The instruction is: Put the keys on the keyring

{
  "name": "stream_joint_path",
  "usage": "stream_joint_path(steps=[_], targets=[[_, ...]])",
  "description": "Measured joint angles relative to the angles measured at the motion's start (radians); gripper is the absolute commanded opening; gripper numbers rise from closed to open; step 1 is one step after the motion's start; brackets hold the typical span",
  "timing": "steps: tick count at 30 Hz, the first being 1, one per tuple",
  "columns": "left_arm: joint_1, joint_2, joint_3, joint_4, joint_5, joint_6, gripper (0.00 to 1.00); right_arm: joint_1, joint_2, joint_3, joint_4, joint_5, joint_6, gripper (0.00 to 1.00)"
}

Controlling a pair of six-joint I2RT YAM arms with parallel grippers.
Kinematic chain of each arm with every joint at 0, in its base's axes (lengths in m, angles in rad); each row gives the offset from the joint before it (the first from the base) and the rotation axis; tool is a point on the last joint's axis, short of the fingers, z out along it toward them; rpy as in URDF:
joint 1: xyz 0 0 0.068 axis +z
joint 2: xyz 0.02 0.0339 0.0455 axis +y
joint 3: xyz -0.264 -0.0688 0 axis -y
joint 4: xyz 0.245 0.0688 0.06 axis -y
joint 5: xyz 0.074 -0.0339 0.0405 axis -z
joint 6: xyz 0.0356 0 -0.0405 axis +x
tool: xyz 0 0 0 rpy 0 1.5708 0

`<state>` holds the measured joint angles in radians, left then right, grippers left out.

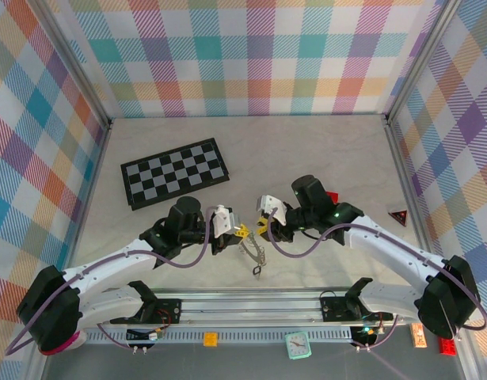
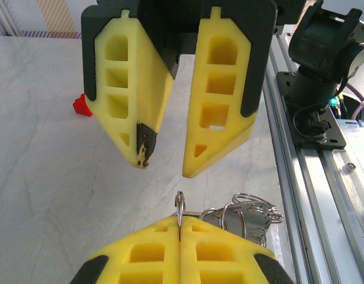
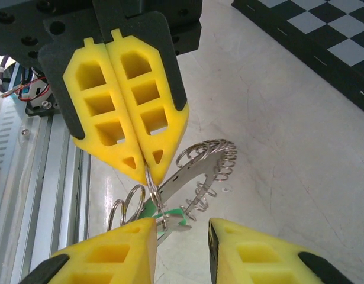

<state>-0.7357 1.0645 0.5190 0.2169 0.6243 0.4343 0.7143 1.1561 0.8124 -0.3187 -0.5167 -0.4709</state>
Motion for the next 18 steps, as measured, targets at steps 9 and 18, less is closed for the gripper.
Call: stream_joint_path(steps=[9, 18], targets=[[0.0, -0.002, -0.001, 0.013, 0.004, 0.0, 0.0, 0.0, 0.043, 0.0, 0.005, -0.032, -0.001, 0.21], [0.0, -0.002, -0.002, 0.022, 0.003, 0.0, 0.0, 0.0, 0.046, 0.0, -0.001, -0.061, -0.003, 0.05]])
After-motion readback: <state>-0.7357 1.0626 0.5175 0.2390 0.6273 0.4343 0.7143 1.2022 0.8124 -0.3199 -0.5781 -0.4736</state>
